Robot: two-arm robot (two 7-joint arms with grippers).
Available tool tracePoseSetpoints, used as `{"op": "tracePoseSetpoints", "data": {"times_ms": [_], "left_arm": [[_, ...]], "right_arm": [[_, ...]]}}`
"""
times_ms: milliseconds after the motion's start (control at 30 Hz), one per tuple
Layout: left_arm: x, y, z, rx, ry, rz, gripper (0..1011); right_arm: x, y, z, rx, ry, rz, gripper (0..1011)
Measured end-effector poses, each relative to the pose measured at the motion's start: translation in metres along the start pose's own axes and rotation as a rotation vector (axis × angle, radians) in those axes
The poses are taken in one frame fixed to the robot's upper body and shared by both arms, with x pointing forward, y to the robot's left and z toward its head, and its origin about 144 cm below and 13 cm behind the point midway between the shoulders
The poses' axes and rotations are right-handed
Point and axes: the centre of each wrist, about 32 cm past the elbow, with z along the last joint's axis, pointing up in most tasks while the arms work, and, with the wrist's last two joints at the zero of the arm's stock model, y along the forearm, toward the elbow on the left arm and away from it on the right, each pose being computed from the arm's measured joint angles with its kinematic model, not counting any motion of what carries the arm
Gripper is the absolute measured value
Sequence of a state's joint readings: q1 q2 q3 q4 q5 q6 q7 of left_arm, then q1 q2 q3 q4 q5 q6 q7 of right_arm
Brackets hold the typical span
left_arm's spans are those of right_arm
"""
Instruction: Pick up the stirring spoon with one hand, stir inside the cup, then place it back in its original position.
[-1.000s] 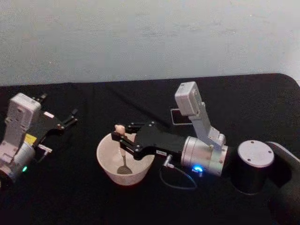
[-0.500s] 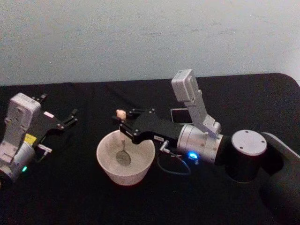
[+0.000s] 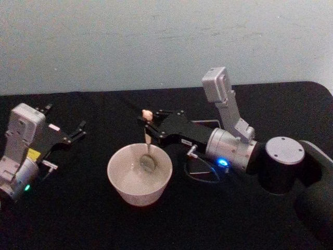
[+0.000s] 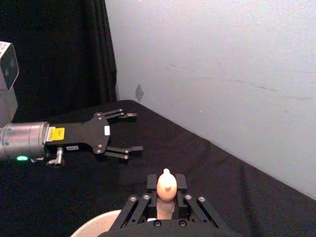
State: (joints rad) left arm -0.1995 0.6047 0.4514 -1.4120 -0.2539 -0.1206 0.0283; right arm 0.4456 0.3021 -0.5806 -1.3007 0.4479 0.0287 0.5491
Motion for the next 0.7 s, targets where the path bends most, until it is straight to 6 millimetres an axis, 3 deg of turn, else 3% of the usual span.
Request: {"op": "tracePoseSetpoints", "data": {"times_ms": [700], "left_arm": [[0.0, 0.0, 0.0, 0.0, 0.0, 0.0, 1001]], "right_arm": [[-0.01, -0.05, -0.003, -0.004, 0.024, 0.079, 214]]}}
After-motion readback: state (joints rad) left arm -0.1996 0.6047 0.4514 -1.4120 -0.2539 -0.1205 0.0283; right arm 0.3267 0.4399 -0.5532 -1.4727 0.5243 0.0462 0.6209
